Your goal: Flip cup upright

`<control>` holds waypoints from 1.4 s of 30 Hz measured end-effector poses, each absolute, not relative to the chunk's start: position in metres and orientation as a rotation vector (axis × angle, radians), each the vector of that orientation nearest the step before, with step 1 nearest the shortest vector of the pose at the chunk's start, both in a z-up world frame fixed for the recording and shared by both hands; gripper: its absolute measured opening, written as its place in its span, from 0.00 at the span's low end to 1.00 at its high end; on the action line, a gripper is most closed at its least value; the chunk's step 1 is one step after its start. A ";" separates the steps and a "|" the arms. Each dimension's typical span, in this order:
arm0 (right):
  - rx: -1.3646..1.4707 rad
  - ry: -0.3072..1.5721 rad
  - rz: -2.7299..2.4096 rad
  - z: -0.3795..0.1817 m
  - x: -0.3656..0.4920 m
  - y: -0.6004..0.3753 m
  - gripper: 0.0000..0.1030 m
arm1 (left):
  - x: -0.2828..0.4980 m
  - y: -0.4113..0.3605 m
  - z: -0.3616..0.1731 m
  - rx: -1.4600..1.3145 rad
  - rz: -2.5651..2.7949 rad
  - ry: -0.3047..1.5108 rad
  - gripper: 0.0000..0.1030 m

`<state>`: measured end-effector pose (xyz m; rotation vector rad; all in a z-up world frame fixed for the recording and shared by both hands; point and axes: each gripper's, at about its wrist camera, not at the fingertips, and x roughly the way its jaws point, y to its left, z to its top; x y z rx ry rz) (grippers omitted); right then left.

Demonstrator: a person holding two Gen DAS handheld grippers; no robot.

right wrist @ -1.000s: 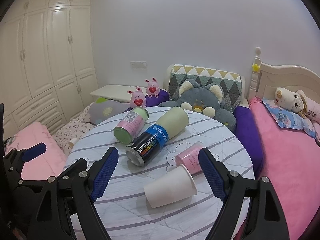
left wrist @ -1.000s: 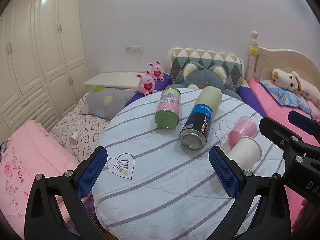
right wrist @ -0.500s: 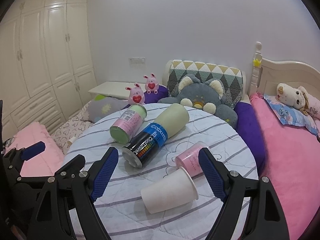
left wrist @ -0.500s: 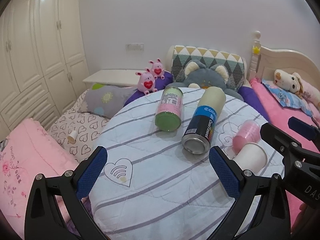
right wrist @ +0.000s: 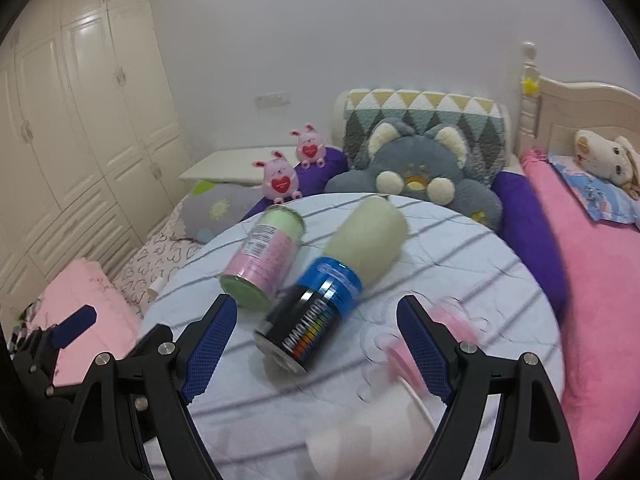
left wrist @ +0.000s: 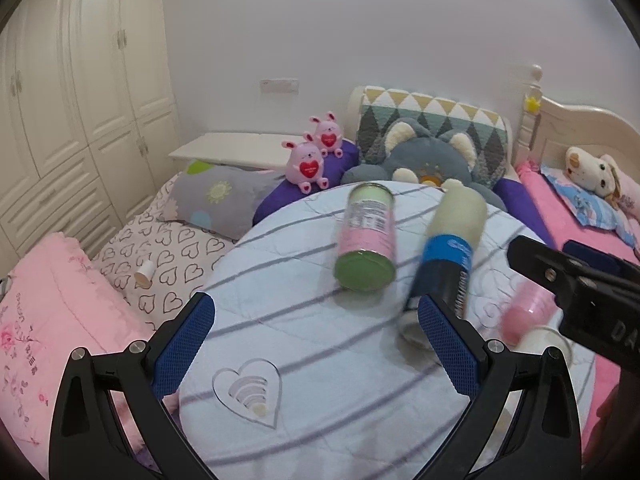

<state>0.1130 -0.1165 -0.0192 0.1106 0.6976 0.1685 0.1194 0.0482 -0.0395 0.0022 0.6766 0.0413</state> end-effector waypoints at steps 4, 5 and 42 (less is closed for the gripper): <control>0.122 0.763 0.203 -0.028 0.147 -0.093 0.81 | 0.142 0.071 -0.047 0.001 0.073 0.694 1.00; 0.132 0.782 0.213 -0.032 0.156 -0.088 0.81 | 0.146 0.076 -0.049 -0.005 0.077 0.699 1.00; -0.055 1.144 0.293 -0.087 0.207 -0.001 0.74 | 0.126 0.116 -0.080 0.033 -0.072 0.843 1.00</control>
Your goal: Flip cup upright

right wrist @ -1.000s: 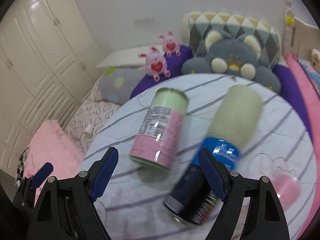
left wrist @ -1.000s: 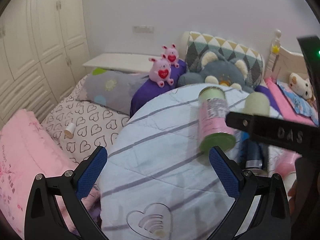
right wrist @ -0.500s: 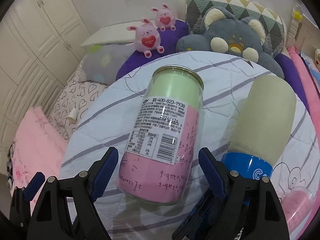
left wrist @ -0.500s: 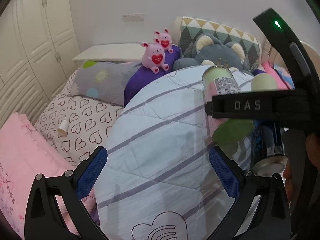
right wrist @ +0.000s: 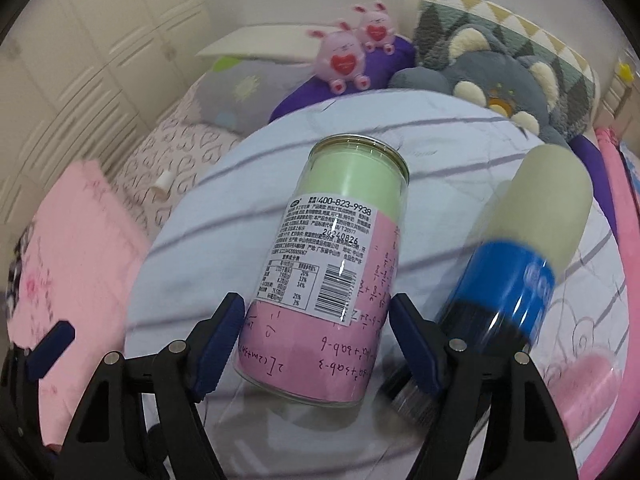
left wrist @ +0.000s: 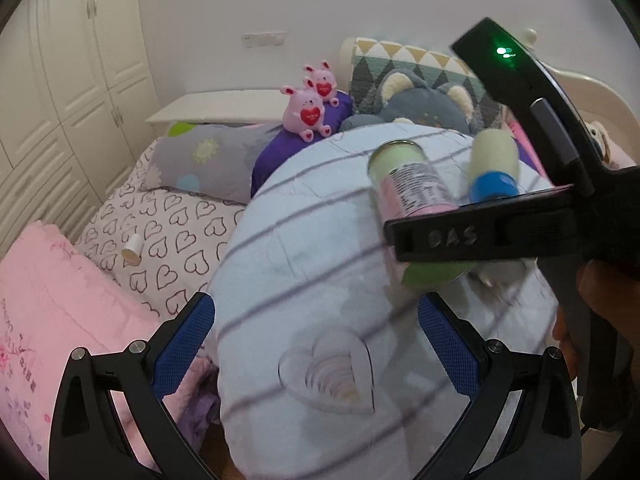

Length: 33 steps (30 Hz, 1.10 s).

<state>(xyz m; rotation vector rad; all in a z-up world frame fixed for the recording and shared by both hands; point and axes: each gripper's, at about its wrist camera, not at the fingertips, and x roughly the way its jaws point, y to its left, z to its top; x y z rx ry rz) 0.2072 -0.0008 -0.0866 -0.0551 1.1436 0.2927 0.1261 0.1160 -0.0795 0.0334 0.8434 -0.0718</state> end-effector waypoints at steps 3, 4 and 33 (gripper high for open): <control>-0.083 1.157 0.324 -0.087 0.187 0.005 0.74 | 0.104 0.114 -0.080 0.033 -0.092 0.858 1.00; -0.094 1.159 0.332 -0.087 0.180 0.006 0.74 | 0.096 0.113 -0.081 0.033 -0.100 0.863 1.00; 0.004 0.937 0.328 -0.039 0.069 -0.080 0.79 | 0.024 0.050 -0.068 0.023 -0.166 0.899 1.00</control>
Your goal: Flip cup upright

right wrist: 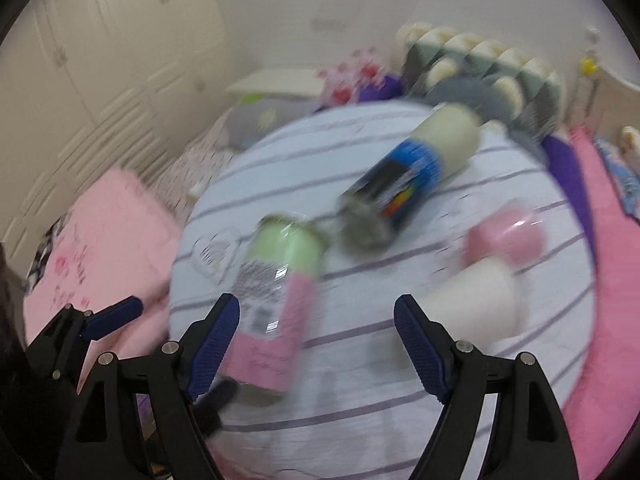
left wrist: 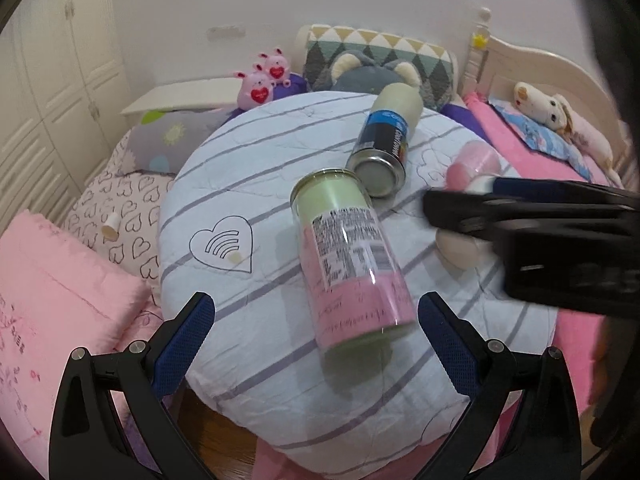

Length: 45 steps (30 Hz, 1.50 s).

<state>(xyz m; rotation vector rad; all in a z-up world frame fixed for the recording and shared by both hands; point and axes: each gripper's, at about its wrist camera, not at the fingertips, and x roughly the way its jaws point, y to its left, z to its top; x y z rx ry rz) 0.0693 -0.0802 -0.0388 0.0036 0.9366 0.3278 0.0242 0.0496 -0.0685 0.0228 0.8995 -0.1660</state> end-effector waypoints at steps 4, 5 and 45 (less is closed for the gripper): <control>0.011 0.861 0.276 -0.032 0.068 -0.107 0.79 | 0.040 0.045 -0.072 -0.008 -0.137 0.923 1.00; 0.016 0.850 0.267 -0.032 0.070 -0.112 0.79 | 0.044 0.043 -0.073 -0.017 -0.130 0.929 1.00; 0.126 0.834 0.345 -0.064 0.094 -0.171 0.79 | 0.125 0.013 -0.113 -0.006 -0.048 1.121 0.71</control>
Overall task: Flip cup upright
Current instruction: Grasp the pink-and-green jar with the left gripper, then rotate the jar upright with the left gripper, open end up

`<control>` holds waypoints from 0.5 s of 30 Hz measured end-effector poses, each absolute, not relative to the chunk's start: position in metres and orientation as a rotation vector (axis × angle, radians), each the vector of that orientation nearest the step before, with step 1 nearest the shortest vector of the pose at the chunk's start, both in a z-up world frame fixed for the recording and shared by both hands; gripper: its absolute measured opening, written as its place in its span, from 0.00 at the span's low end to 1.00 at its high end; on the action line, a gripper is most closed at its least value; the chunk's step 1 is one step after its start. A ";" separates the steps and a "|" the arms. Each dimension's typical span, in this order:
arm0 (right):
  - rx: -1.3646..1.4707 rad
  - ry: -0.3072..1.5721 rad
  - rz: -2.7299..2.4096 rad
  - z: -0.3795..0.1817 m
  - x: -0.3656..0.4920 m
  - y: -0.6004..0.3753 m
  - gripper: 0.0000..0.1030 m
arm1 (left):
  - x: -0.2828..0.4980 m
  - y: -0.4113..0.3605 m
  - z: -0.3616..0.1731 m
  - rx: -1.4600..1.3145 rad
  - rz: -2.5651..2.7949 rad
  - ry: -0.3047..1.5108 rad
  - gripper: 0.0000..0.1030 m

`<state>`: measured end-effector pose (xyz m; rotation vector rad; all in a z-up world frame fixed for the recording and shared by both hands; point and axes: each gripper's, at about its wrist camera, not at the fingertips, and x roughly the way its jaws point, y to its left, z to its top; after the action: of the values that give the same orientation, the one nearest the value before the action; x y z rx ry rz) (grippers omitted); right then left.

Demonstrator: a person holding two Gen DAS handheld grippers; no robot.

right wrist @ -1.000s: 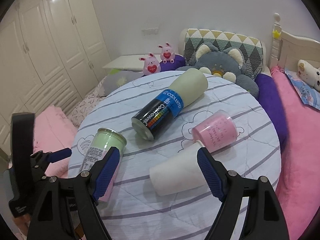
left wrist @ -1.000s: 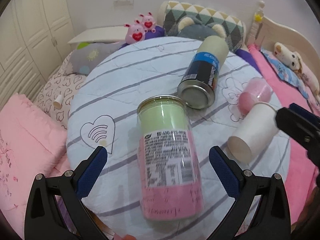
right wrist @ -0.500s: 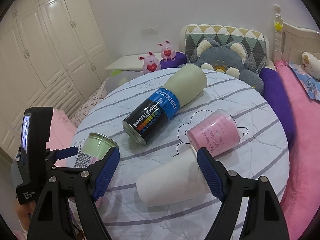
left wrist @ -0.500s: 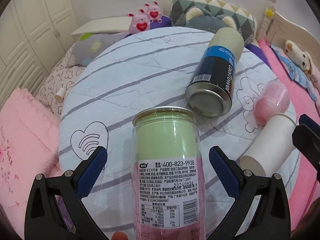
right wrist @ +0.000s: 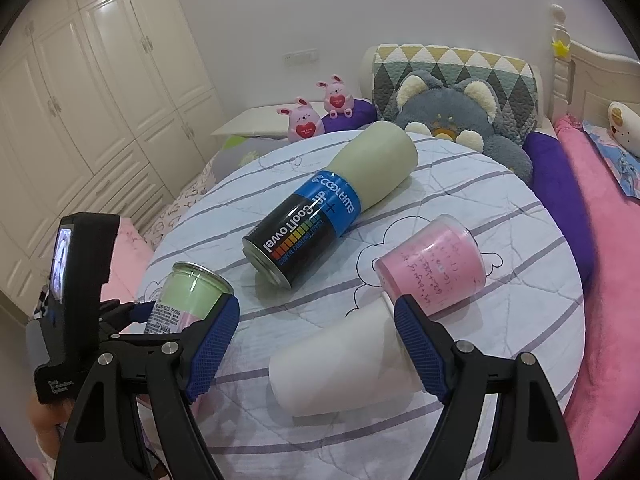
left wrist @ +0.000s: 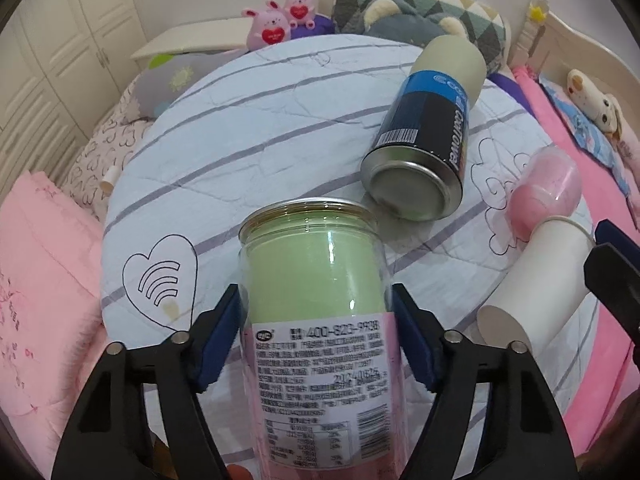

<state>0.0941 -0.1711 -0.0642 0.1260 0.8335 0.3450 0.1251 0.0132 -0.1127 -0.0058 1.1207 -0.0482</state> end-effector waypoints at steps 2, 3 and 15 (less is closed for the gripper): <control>0.129 0.835 0.346 -0.064 0.093 -0.172 0.79 | 0.125 0.013 -0.111 -0.011 -0.052 1.115 0.71; 0.127 0.836 0.344 -0.064 0.094 -0.172 0.79 | 0.125 0.013 -0.110 -0.015 -0.054 1.112 0.71; 0.124 0.827 0.348 -0.063 0.091 -0.171 0.79 | 0.109 0.022 -0.067 -0.073 -0.066 0.884 0.71</control>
<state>0.0907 -0.1714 -0.0631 0.1237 0.8274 0.3480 0.1089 0.0225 -0.0673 -0.0733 0.8836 -0.0662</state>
